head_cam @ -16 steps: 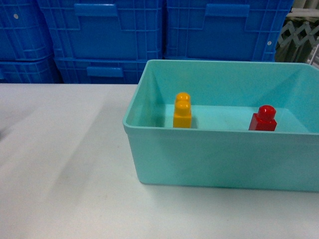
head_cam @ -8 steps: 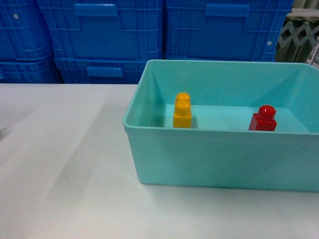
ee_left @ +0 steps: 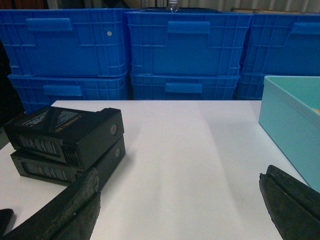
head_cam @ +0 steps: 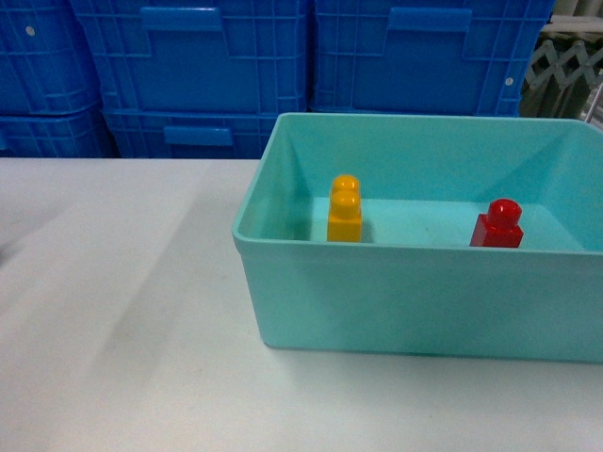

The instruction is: Pick red block from blue box to shelf

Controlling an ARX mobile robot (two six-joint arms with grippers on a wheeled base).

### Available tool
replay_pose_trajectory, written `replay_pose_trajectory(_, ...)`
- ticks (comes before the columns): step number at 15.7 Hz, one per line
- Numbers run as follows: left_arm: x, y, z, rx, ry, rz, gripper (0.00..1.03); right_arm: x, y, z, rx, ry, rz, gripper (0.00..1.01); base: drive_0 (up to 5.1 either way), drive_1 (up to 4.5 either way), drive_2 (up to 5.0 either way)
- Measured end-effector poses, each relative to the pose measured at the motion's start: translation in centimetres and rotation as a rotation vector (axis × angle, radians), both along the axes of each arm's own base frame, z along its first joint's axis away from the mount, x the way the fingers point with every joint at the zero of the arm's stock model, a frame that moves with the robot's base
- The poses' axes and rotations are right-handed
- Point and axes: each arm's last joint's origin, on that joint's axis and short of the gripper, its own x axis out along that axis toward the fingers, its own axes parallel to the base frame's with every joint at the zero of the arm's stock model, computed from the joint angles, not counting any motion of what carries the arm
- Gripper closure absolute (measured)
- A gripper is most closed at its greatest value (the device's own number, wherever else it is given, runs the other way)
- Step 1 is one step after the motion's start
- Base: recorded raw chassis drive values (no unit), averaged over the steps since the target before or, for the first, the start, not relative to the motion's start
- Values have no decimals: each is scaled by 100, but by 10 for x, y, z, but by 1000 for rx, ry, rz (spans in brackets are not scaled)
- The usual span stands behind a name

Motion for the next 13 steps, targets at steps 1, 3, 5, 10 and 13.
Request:
replay_pose_trajectory(1, 0, 0, 0, 0, 0, 0, 5, 0, 0, 0, 0, 0, 0, 3, 0, 0, 0)
replay_pose_trajectory(3, 0, 0, 0, 0, 0, 0, 5, 0, 0, 0, 0, 0, 0, 3, 0, 0, 0)
replay_pose_trajectory(5, 0, 0, 0, 0, 0, 0, 5, 0, 0, 0, 0, 0, 0, 3, 0, 0, 0)
replay_pose_trajectory(10, 0, 0, 0, 0, 0, 0, 5, 0, 0, 0, 0, 0, 0, 3, 0, 0, 0)
replay_pose_trajectory(13, 0, 0, 0, 0, 0, 0, 5, 0, 0, 0, 0, 0, 0, 3, 0, 0, 0)
